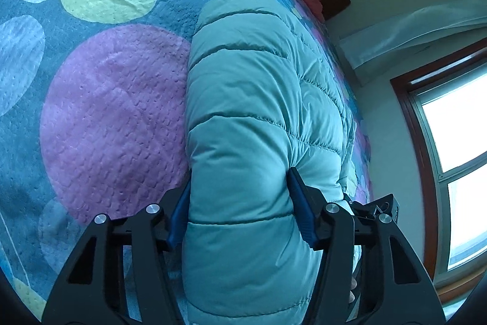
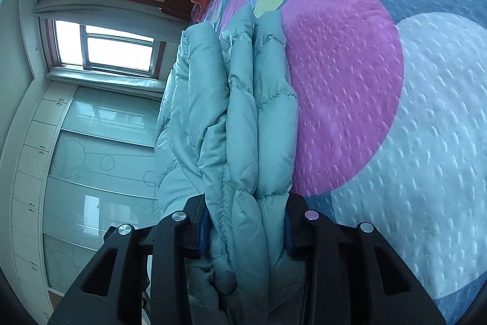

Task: Fold large clothes

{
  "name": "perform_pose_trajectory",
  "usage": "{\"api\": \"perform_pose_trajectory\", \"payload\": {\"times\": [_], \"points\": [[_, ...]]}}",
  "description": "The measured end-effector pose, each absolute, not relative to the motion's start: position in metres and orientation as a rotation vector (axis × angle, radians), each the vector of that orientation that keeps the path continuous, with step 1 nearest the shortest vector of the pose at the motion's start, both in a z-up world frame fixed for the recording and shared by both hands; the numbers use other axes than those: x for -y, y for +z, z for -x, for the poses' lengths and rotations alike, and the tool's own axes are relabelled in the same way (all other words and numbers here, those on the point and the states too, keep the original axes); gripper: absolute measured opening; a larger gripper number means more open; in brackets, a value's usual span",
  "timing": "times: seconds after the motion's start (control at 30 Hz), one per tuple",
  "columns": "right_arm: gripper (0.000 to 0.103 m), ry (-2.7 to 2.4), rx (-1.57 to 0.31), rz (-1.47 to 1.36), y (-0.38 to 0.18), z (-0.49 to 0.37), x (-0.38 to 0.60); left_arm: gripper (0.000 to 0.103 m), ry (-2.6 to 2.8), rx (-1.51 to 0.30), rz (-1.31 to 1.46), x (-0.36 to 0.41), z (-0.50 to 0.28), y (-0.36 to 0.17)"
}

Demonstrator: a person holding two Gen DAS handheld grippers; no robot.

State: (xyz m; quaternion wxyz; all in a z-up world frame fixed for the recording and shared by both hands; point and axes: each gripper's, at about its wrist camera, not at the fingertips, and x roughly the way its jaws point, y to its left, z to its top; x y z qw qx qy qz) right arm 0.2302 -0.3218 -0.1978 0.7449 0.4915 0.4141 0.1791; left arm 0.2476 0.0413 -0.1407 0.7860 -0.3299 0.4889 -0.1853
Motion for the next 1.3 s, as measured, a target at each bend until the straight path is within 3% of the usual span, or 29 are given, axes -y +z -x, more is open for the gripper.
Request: {"api": "perform_pose_trajectory", "payload": {"times": [0.3, 0.57, 1.0, 1.3], "points": [[0.035, 0.393, -0.907, -1.071, -0.197, -0.227, 0.320, 0.059, -0.401, -1.048, 0.671, -0.037, -0.254, -0.138], [0.060, 0.365, -0.904, -1.039, -0.181, -0.214, 0.320, 0.068, -0.373, -1.033, 0.625, -0.041, -0.232, -0.124], [0.060, 0.326, -0.931, -1.021, -0.181, -0.148, 0.329, 0.071, -0.304, -0.997, 0.506, -0.048, -0.180, -0.108], [0.060, 0.186, -0.911, -0.795, -0.146, -0.104, 0.313, 0.072, -0.218, -0.926, 0.326, -0.040, -0.132, -0.095]]}}
